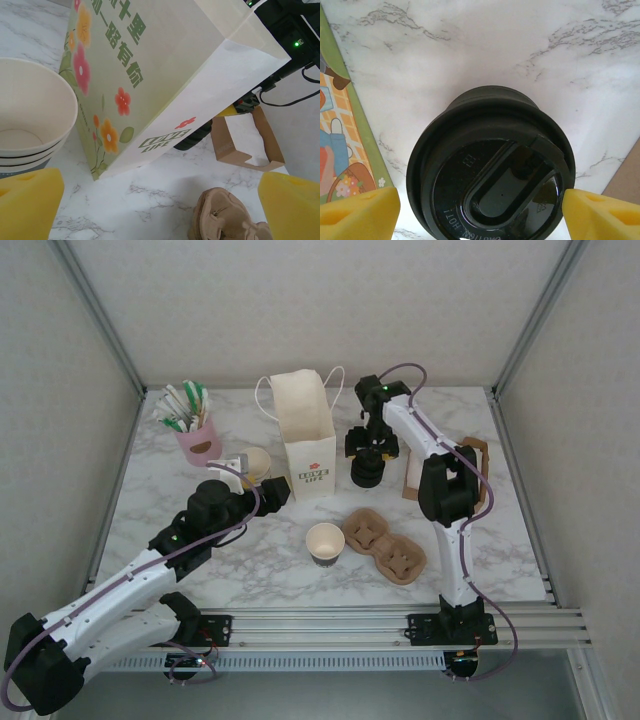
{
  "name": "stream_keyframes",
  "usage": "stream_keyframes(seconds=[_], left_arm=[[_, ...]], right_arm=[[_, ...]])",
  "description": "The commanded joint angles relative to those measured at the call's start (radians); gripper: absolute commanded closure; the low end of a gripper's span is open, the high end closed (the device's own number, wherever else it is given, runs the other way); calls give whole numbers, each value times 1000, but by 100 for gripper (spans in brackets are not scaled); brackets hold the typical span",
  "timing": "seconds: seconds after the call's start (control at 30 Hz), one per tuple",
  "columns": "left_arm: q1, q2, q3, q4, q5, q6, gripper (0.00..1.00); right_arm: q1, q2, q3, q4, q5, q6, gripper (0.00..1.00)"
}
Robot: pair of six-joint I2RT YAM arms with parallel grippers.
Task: Pack the takeout coffee
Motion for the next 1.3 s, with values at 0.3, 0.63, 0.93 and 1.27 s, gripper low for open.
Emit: stream_keyframes(seconds=[0.3,0.63,0.93,1.27], left_arm=[[9,-9,8,20,17,-1,0],[9,-8,9,19,19,-1,0],[9,-7,13,18,21,-3,0],[9,-2,20,12,28,-2,0]], right_arm=[[-27,-27,-33,9,-17,14,10],[-35,-103,-119,92,-50,40,10],[-59,-209,-243,205,-129,56,3],[-93,-223,-332,255,-181,63,12]])
